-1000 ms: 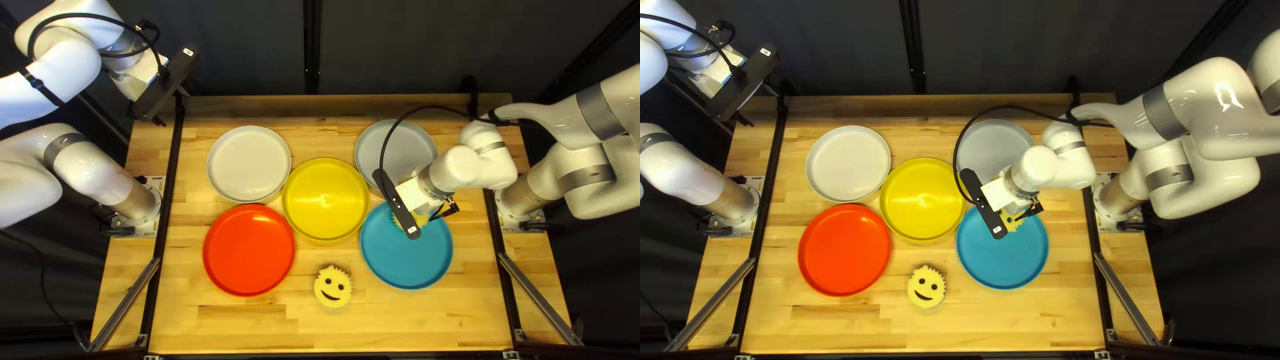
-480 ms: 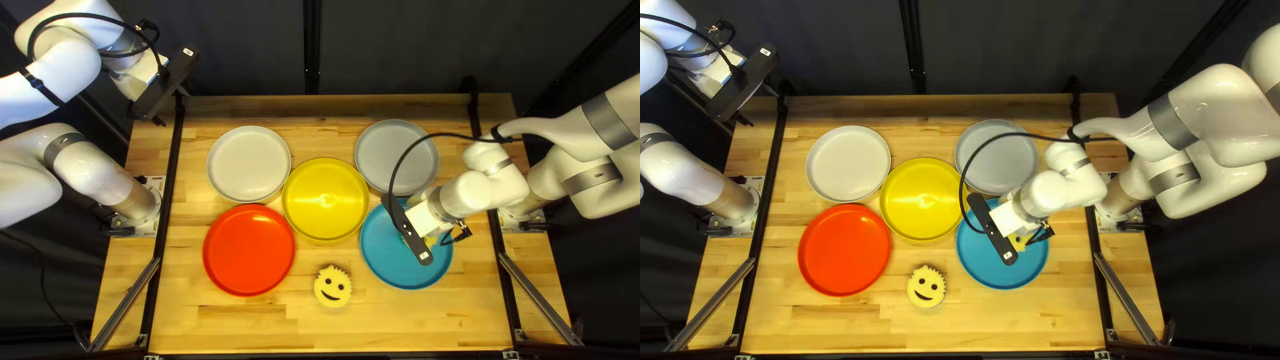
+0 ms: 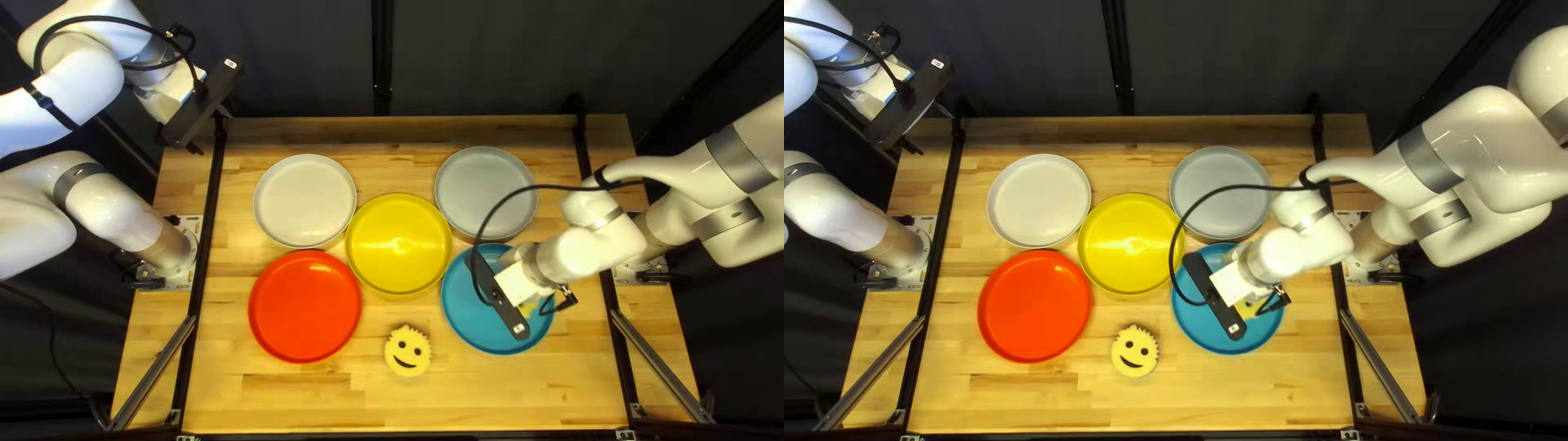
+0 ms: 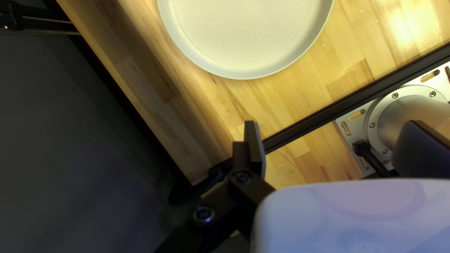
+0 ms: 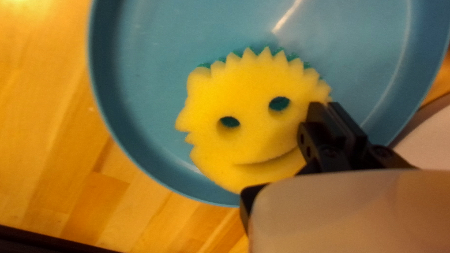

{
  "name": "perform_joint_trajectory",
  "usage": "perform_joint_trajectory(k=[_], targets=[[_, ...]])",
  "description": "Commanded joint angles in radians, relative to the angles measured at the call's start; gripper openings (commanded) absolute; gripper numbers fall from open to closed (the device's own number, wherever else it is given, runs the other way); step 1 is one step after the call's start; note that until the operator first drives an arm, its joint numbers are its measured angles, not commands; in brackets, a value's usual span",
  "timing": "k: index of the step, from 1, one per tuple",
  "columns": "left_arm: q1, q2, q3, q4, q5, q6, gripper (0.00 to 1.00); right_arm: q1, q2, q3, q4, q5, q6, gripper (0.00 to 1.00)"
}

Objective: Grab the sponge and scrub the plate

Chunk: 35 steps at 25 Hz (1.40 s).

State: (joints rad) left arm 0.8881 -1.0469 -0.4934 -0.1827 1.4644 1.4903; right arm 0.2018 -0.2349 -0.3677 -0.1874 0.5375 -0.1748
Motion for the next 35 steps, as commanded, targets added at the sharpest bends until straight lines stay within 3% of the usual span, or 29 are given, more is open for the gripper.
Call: perform_joint_trajectory(k=[1,6,14,18,24,30,35], targets=[[0.0,0.0,0.0,0.0,0.0,0.0,1.0,-0.058,0.037,-0.027,0.04,-0.013,-0.066,0.0],[0.0,0.0,0.0,0.0,0.0,0.0,1.0,-0.062,0.077,-0.068,0.081,0.002,-0.073,0.0],[0.0,0.0,0.0,0.0,0.0,0.0,1.0,0.039,0.153,-0.182,0.126,0.081,0.038,0.0],[0.0,0.0,0.0,0.0,0.0,0.0,1.0,0.041,0.198,-0.213,0.156,0.073,0.047,0.0],[0.0,0.0,0.0,0.0,0.0,0.0,1.0,-0.029,0.247,-0.232,0.19,0.051,0.009,0.0],[0.0,0.0,0.0,0.0,0.0,0.0,1.0,-0.124,0.2,-0.198,0.211,0.065,-0.046,0.0],[0.0,0.0,0.0,0.0,0.0,0.0,1.0,-0.14,0.181,-0.188,0.214,0.075,-0.041,0.0]])
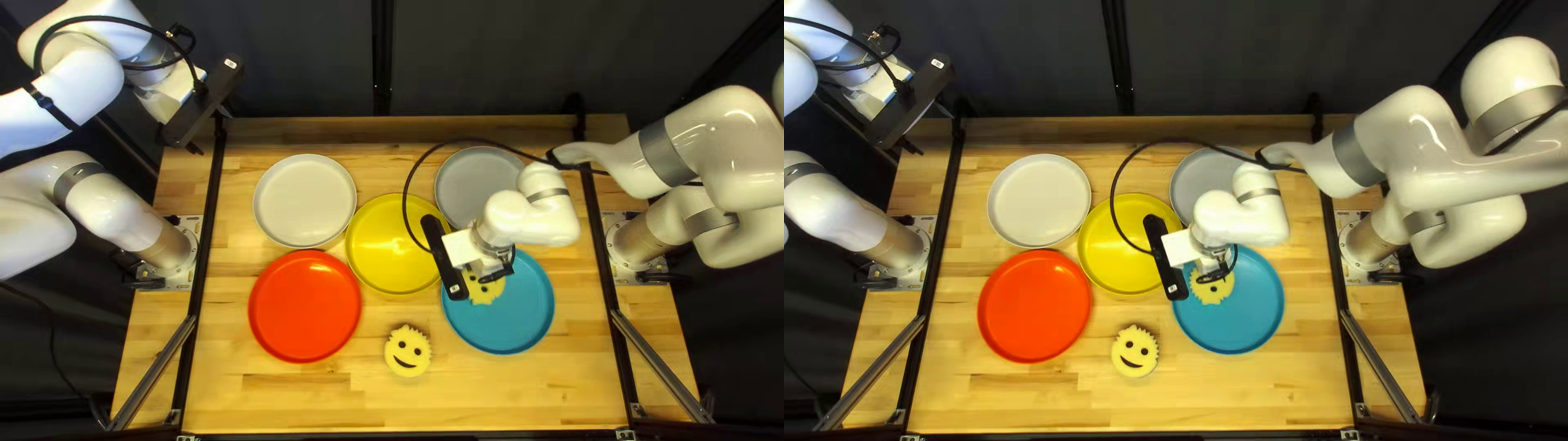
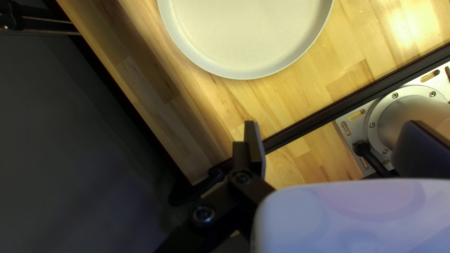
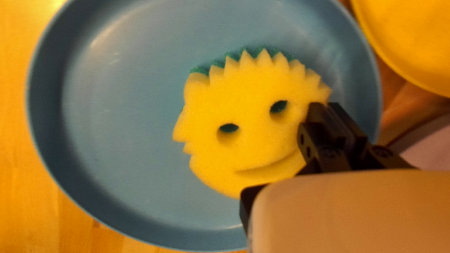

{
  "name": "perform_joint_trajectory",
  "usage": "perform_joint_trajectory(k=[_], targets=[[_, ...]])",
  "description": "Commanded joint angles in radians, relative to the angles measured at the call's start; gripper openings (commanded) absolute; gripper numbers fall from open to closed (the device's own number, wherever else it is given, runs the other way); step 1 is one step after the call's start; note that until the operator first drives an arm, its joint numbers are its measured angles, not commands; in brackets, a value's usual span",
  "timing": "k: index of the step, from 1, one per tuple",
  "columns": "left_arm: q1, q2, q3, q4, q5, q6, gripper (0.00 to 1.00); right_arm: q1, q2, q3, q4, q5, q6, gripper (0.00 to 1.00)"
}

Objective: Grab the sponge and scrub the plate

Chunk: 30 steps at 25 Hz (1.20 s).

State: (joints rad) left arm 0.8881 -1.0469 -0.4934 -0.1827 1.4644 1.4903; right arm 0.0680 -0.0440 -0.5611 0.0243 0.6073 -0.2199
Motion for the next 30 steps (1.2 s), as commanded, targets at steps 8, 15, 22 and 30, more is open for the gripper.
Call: perform_joint_trajectory(k=[8,15,22,30], targets=[[0.0,0.0,0.0,0.0,0.0,0.0,1.0,0.104,0.028,-0.036,-0.024,0.0,0.112,0.0],[0.0,0.0,0.0,0.0,0.0,0.0,1.0,0.182,0.054,-0.067,-0.06,0.001,0.181,0.0],[0.0,0.0,0.0,0.0,0.0,0.0,1.0,0.166,0.05,-0.059,-0.072,-0.003,0.169,0.0],[0.0,0.0,0.0,0.0,0.0,0.0,1.0,0.035,-0.029,0.007,-0.051,0.012,0.088,0.0]])
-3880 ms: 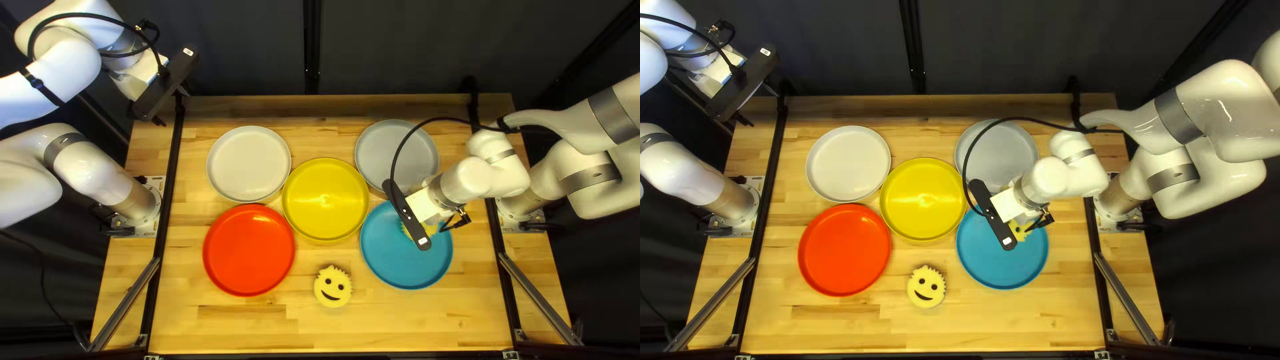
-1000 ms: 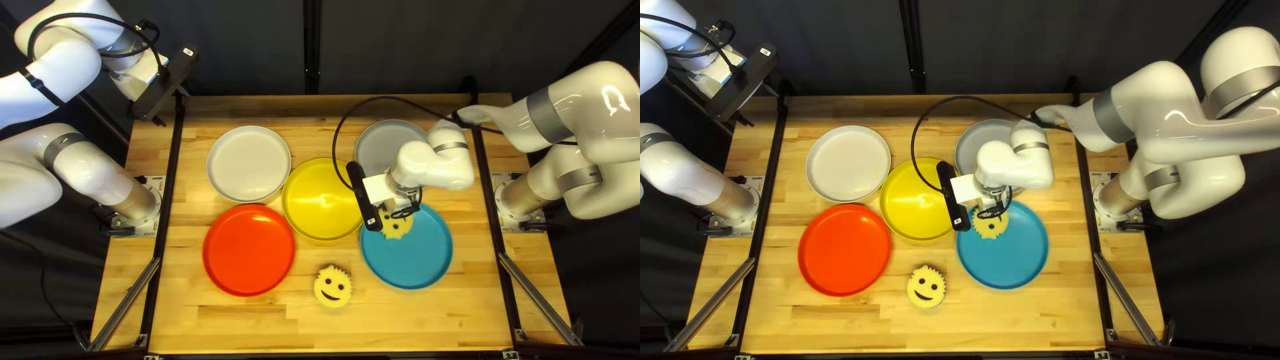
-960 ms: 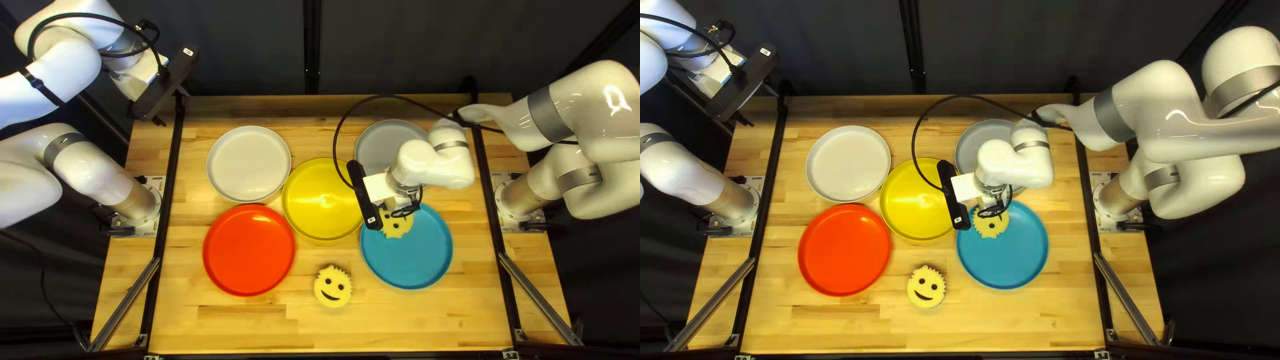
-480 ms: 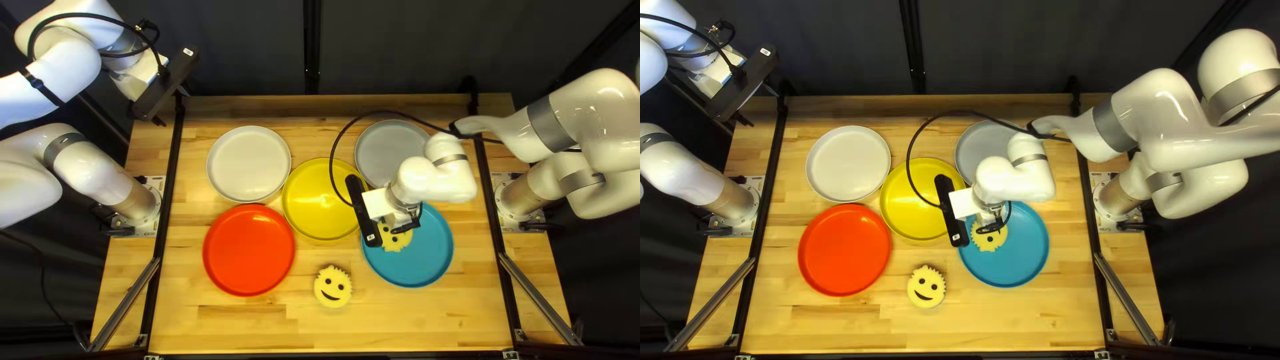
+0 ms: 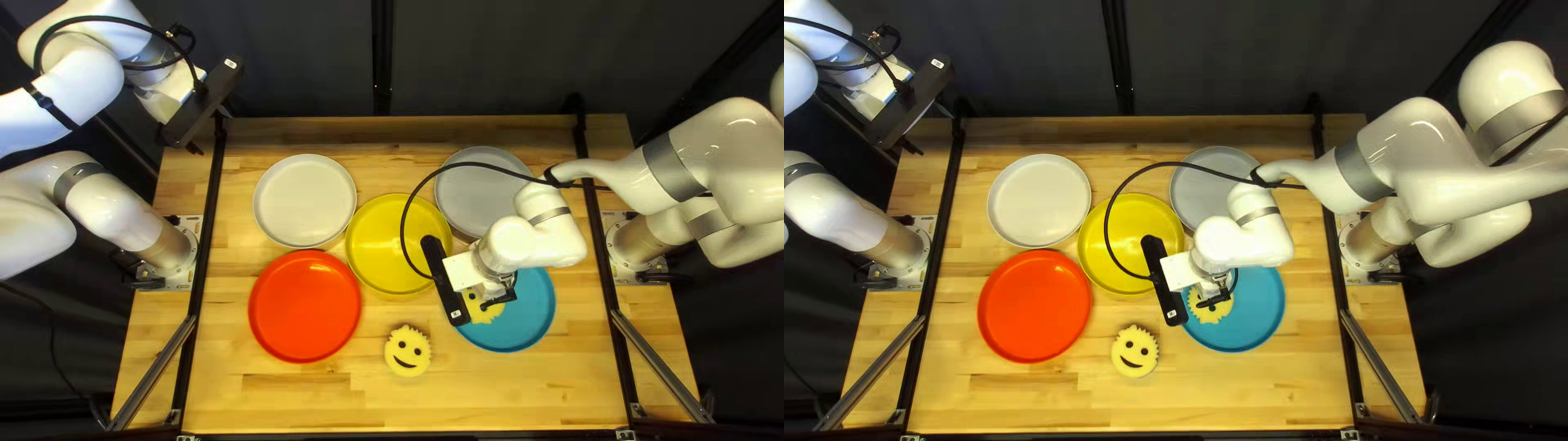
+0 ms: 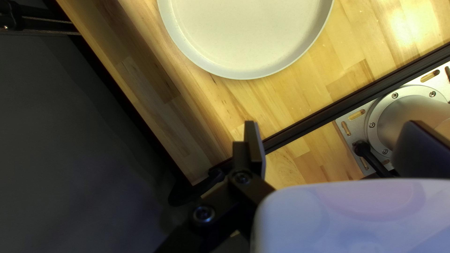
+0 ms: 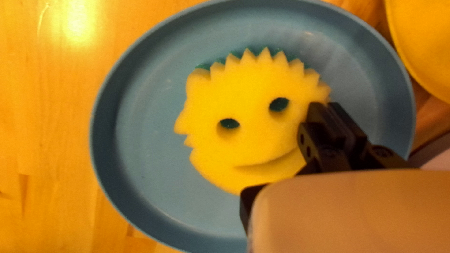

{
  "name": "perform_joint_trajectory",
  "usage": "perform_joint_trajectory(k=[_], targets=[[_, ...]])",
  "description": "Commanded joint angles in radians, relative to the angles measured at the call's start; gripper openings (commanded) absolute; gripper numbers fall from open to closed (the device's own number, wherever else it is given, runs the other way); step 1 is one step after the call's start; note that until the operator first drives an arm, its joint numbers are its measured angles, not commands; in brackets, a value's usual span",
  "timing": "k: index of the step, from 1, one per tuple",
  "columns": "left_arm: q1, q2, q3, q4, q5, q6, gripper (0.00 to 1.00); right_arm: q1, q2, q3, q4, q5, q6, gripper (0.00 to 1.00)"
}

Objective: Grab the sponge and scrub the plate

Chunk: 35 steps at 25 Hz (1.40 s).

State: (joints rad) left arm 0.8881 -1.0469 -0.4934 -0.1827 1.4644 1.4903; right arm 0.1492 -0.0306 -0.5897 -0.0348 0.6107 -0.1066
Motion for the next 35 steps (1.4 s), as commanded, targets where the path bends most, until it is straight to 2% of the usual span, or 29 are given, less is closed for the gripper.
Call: perform_joint_trajectory(k=[1,4,9,17,24,28,35], targets=[[0.0,0.0,0.0,0.0,0.0,0.0,1.0,-0.053,-0.051,0.042,0.007,0.011,-0.025,0.0],[0.0,0.0,0.0,0.0,0.0,0.0,1.0,-0.062,-0.104,0.083,0.0,0.02,-0.005,0.0],[0.0,0.0,0.0,0.0,0.0,0.0,1.0,0.032,-0.144,0.11,-0.07,0.024,0.138,0.0],[0.0,0.0,0.0,0.0,0.0,0.0,1.0,0.203,-0.087,0.075,-0.156,0.007,0.328,0.0],[0.0,0.0,0.0,0.0,0.0,0.0,1.0,0.279,-0.067,0.044,-0.191,0.016,0.39,0.0],[0.0,0.0,0.0,0.0,0.0,0.0,1.0,0.274,-0.077,0.046,-0.199,0.024,0.379,0.0],[0.0,0.0,0.0,0.0,0.0,0.0,1.0,0.147,-0.138,0.106,-0.2,0.012,0.258,0.0]])
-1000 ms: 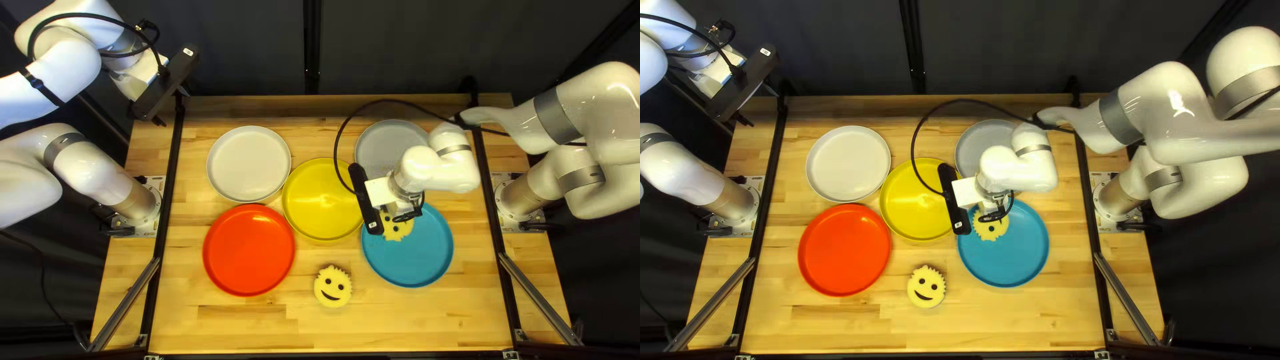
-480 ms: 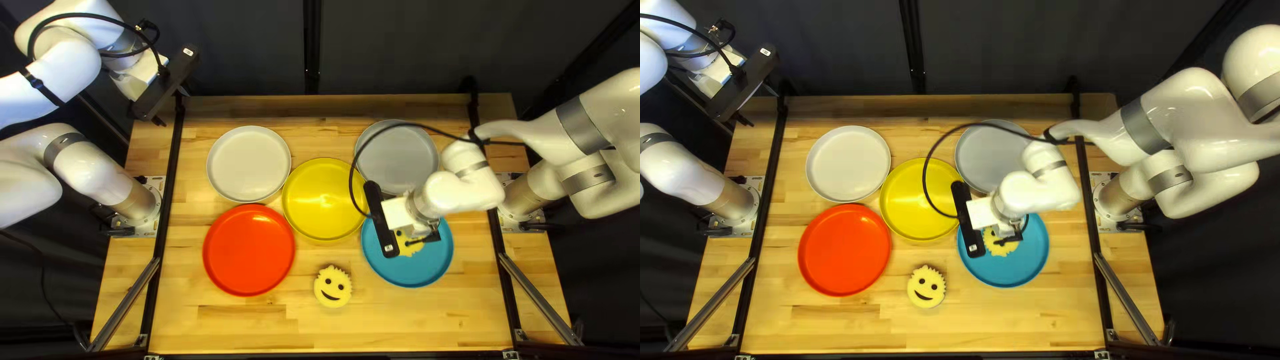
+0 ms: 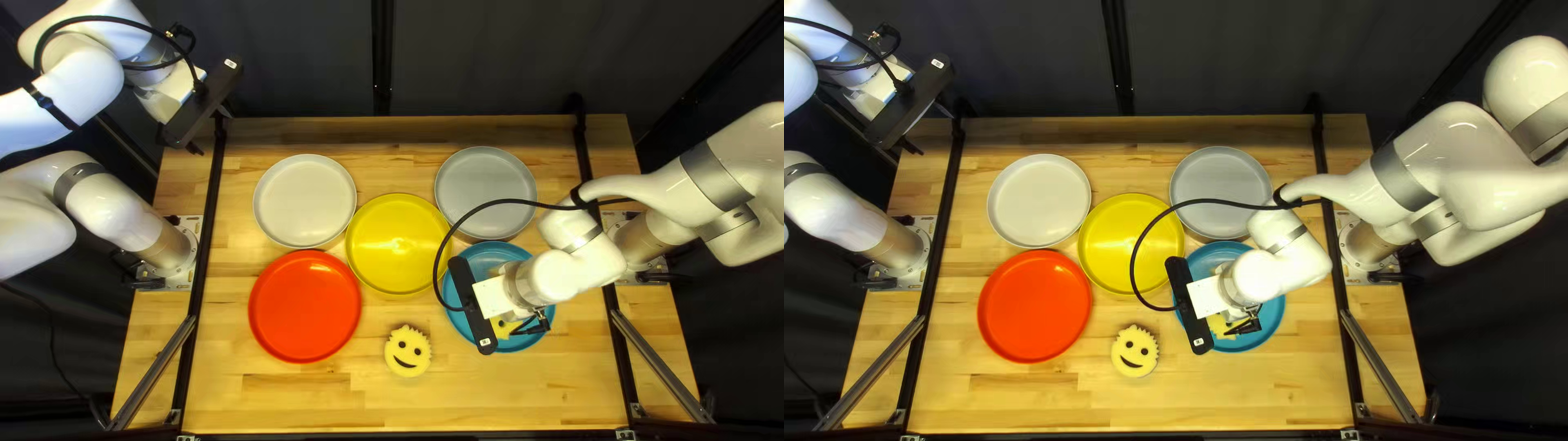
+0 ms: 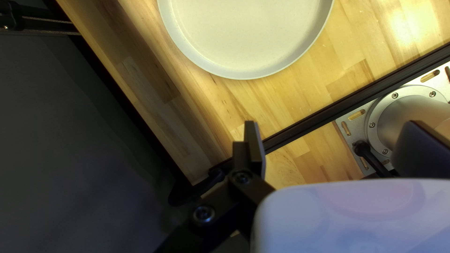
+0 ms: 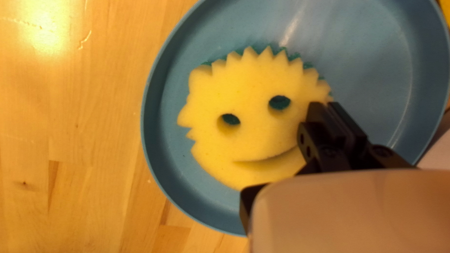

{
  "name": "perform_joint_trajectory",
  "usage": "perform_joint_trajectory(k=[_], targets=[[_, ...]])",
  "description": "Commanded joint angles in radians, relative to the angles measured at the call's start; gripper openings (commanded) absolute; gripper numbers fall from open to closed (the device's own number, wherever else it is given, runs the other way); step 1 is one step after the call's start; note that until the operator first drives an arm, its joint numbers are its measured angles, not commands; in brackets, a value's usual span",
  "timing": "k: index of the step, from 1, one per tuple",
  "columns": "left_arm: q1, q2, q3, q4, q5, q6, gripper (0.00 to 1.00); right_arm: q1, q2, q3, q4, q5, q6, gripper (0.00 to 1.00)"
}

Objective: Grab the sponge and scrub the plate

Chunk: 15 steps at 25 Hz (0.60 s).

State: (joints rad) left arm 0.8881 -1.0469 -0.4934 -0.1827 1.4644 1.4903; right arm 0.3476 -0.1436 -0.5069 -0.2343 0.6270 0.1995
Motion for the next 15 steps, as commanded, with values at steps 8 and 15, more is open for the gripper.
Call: perform_joint_trajectory(k=[8,15], targets=[[0.0,0.0,0.0,0.0,0.0,0.0,1.0,-0.142,-0.109,0.087,-0.033,0.012,-0.103,0.0],[0.0,0.0,0.0,0.0,0.0,0.0,1.0,-0.121,-0.126,0.103,-0.065,0.004,-0.08,0.0]])
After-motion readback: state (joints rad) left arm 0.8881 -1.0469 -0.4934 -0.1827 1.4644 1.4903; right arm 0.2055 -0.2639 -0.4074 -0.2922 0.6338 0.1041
